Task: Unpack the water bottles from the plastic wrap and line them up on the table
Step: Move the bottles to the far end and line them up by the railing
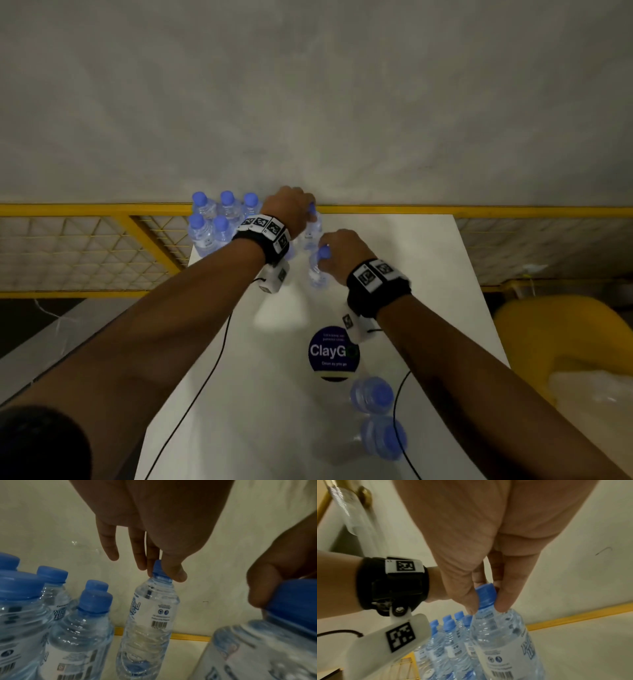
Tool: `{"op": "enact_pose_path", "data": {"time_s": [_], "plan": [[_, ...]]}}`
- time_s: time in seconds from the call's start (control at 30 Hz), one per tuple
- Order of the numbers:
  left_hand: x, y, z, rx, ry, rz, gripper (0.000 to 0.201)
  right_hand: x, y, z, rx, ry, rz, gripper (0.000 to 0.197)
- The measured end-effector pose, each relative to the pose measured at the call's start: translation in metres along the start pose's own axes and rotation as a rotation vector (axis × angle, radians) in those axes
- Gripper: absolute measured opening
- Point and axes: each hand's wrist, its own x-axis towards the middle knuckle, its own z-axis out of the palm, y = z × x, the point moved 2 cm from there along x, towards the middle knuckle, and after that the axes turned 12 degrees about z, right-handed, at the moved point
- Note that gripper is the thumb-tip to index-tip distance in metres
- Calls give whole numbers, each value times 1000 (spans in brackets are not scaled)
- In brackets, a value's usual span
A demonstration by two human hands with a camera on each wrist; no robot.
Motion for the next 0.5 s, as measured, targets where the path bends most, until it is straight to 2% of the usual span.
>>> {"op": "enact_pose_path", "data": {"time_s": [0.27,0.5], "plan": [[44,-45,38,-48,-34,-58,29,88,-10,25,32,-32,64,18],[46,-50,54,-47,-26,-56,22,122,-21,49,0,24,36,45]]}}
